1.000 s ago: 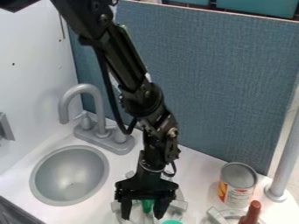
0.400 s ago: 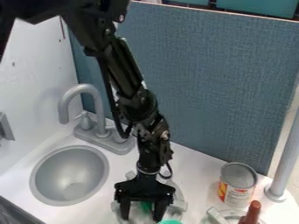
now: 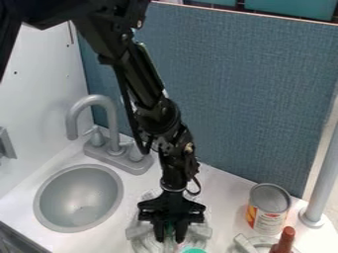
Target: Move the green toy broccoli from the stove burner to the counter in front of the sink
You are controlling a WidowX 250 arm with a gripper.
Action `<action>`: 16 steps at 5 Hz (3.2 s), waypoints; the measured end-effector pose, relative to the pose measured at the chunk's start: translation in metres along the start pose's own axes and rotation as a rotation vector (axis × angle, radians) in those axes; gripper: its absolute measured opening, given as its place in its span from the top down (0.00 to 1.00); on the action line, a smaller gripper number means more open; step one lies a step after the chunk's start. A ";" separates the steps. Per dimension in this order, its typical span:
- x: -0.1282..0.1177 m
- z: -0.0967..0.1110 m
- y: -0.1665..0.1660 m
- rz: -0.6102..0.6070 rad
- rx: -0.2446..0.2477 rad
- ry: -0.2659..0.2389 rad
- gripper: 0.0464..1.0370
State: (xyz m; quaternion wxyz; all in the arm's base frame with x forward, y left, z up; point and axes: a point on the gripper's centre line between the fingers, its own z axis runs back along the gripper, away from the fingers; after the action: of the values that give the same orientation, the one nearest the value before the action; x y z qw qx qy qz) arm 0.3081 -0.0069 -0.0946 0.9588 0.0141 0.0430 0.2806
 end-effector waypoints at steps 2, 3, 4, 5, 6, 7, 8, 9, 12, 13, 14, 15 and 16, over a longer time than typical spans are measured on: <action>-0.004 0.001 0.000 0.006 -0.005 0.012 0.68; -0.018 0.038 0.003 0.005 -0.132 0.000 0.68; -0.031 0.058 0.021 0.068 -0.218 0.031 0.68; -0.036 0.060 0.035 0.137 -0.306 0.098 0.68; -0.049 0.031 0.063 0.320 -0.406 0.400 0.68; -0.049 0.014 0.086 0.496 -0.482 0.545 0.68; -0.052 -0.007 0.107 0.650 -0.542 0.748 0.68; -0.050 -0.014 0.108 0.631 -0.526 0.813 0.68; -0.029 -0.005 0.089 0.493 -0.552 0.730 0.28; -0.011 0.033 0.089 0.475 -0.511 0.612 0.06; -0.013 0.066 0.082 0.445 -0.402 0.594 0.03; -0.023 0.096 0.057 0.285 -0.216 0.566 0.04; -0.050 0.110 0.016 0.031 -0.057 0.465 0.04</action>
State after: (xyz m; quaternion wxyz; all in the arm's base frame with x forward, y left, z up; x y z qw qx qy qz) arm 0.2673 -0.0209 0.0193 0.9186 -0.0773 0.2545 0.2921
